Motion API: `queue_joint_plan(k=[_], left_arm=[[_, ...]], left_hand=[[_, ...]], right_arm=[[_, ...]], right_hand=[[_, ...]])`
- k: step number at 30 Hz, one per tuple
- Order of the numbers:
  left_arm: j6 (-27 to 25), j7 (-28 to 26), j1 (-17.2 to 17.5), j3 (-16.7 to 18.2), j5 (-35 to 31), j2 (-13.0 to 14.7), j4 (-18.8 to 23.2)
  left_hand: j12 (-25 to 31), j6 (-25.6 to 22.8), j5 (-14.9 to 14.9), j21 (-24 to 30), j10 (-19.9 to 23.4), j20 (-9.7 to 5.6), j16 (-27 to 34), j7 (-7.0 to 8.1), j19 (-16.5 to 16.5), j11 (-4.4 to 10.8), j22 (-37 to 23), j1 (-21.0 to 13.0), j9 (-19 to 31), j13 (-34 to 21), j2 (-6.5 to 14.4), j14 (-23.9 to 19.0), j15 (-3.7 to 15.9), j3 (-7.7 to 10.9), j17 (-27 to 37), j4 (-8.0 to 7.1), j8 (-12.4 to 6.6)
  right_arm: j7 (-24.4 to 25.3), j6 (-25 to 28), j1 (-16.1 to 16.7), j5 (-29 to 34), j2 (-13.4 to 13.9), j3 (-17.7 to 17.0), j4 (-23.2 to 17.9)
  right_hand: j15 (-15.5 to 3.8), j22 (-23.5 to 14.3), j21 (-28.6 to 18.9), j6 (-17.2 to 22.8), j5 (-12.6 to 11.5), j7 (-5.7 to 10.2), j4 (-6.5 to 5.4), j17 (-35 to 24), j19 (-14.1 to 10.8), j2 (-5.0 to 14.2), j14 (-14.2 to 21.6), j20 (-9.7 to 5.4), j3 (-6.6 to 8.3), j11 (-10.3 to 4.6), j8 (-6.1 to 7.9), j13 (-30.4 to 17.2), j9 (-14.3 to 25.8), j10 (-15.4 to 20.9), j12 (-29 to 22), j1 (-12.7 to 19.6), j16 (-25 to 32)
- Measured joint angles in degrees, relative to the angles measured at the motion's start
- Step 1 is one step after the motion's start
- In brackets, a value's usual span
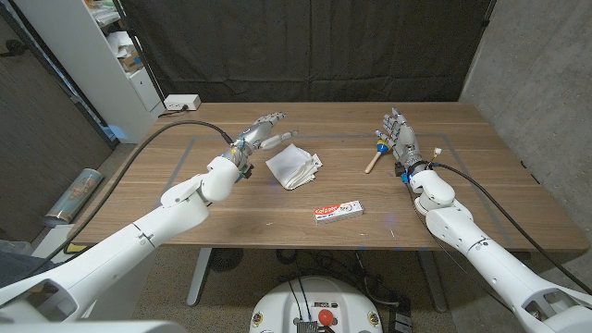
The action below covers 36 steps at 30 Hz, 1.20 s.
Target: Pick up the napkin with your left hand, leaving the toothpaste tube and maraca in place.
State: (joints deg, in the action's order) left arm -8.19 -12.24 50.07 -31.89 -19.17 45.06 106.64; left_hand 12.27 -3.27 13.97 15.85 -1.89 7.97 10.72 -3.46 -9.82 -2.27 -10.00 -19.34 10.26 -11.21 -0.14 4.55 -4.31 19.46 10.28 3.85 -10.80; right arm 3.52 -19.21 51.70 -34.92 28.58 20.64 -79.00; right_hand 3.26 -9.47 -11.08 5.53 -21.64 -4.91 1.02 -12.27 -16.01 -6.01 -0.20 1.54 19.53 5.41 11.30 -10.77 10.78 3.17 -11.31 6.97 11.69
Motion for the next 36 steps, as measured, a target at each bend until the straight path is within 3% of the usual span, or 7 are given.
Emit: queue_joint_plan(k=[16,27,36], left_arm=[[-2.2,-0.3,-0.6,-2.0,-2.3,-0.8,-0.8],[-4.7,-0.2,-1.0,-3.6,-4.7,-1.2,-0.4],[-7.7,0.1,-0.9,-4.6,-6.5,-1.5,0.5]], left_hand=[[0.0,0.9,0.0,0.0,-0.3,2.80,0.0,0.82,2.0,-0.92,0.0,-1.7,0.0,-0.1,-0.7,-0.3,-0.63,0.14,0.0,1.54,0.00],[0.0,2.2,0.0,0.0,-0.5,3.45,0.0,1.73,2.7,-1.16,-0.3,-3.2,0.0,-0.1,-1.3,-0.4,-1.32,0.28,0.0,2.73,0.22],[-0.2,2.7,0.0,0.0,-1.5,4.03,0.3,1.61,4.3,-2.72,-0.3,-5.1,0.0,-0.1,-2.7,-1.0,-2.40,0.27,0.0,4.31,0.22]], right_arm=[[0.2,-0.2,-0.8,0.2,-0.7,0.3,1.1],[0.2,-0.5,-1.1,0.3,-1.0,0.3,1.7],[0.1,-0.5,-1.4,0.3,-1.1,0.5,2.0]], right_hand=[[-0.03,0.0,0.0,0.3,-0.5,0.31,-0.24,0.0,-0.2,0.00,0.0,0.21,-0.24,0.00,0.00,0.0,0.0,0.0,0.0,0.0,0.0],[-0.10,0.0,0.0,0.3,-0.5,0.31,-0.24,0.0,-0.2,0.00,0.5,0.21,-0.23,0.00,0.00,0.0,0.0,0.0,0.0,0.0,0.0],[0.11,0.0,0.0,0.3,-0.5,0.31,0.00,0.3,-0.2,0.00,0.7,0.21,-0.47,0.32,0.00,0.0,0.0,0.3,0.0,0.0,0.0]])
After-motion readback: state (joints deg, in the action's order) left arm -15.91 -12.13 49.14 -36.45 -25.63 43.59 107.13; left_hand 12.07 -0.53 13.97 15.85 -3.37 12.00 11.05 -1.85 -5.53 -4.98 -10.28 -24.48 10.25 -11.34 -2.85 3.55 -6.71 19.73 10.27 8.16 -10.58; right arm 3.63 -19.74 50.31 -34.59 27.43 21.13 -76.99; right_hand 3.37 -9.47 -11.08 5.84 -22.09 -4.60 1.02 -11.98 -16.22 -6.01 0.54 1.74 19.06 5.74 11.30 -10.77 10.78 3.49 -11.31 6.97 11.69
